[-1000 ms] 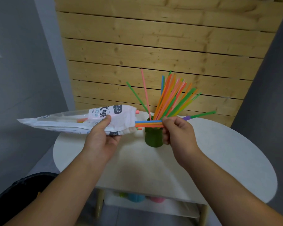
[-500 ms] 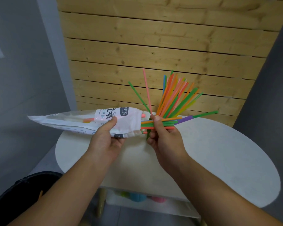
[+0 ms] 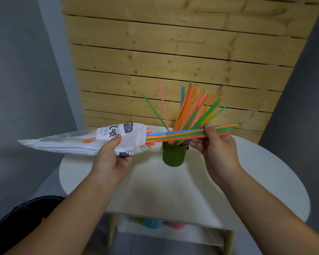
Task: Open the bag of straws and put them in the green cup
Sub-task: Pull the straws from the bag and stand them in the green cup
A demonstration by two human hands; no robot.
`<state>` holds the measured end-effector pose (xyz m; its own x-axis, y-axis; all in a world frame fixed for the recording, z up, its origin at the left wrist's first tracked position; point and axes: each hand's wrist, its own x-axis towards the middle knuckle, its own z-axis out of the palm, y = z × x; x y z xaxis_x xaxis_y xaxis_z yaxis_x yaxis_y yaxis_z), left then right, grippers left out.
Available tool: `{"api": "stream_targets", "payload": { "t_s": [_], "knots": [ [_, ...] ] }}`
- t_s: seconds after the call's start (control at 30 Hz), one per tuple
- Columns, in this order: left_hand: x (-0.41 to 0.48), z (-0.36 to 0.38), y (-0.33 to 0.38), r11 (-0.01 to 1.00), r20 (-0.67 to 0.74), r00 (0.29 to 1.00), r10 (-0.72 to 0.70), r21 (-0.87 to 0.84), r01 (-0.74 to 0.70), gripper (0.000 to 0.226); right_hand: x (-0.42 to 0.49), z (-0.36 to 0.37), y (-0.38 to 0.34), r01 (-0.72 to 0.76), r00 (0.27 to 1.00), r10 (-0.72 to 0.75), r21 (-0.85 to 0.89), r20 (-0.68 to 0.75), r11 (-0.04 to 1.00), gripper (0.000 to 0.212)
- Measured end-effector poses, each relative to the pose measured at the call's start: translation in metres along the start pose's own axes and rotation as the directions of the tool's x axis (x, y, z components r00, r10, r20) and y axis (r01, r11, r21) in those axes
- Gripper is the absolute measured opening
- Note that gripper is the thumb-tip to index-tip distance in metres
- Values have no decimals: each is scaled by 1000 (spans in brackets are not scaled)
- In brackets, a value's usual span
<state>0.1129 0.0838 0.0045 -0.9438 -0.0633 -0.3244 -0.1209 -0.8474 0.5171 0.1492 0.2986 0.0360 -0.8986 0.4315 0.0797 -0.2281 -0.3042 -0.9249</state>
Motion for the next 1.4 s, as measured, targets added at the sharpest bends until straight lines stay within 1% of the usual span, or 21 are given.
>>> {"api": "stream_targets", "payload": {
  "t_s": [0.13, 0.23, 0.37, 0.5, 0.77, 0.9, 1.07, 1.13, 1.3, 1.4],
  "knots": [
    [0, -1, 0, 1000, -8, 1000, -4, -7, 4, 32, 2, -14, -7, 17, 999, -17, 5, -27, 1000, 25],
    [1, -1, -1, 1000, -23, 1000, -2, -17, 1, 28, 1, -20, -11, 42, 997, -44, -34, -60, 999, 27],
    [4, -1, 0, 1000, -31, 1000, 3, -5, -3, 29, 0, -27, -15, 93, 988, -103, -88, -117, 992, 27],
    [5, -1, 1, 1000, -42, 999, 12, -2, -12, 32, 0, -34, -19, 137, 977, -156, -132, -143, 982, 27],
    [5, 0, -1, 1000, -42, 999, 27, -13, -28, 36, 7, -48, -29, 213, 946, -276, -312, -172, 926, 26],
    [5, 0, -2, 1000, -25, 999, 23, -16, -23, 36, 6, -47, -33, 254, 928, -346, -447, -136, 858, 23],
    [5, 1, -3, 999, -15, 999, 30, -13, -30, 36, 7, -41, -40, 301, 918, -393, -552, -54, 778, 25],
    [5, 0, -3, 1000, -11, 1000, 27, -11, -27, 38, 10, -38, -41, 298, 926, -377, -578, -17, 759, 25],
    [7, -1, -5, 1000, -5, 1000, 18, 7, -18, 41, 20, -30, -31, 273, 950, -307, -601, 48, 751, 19],
    [5, 0, -6, 1000, 1, 1000, 14, 17, -14, 37, 29, -26, -25, 257, 960, -271, -619, 74, 742, 22]
  ]
}}
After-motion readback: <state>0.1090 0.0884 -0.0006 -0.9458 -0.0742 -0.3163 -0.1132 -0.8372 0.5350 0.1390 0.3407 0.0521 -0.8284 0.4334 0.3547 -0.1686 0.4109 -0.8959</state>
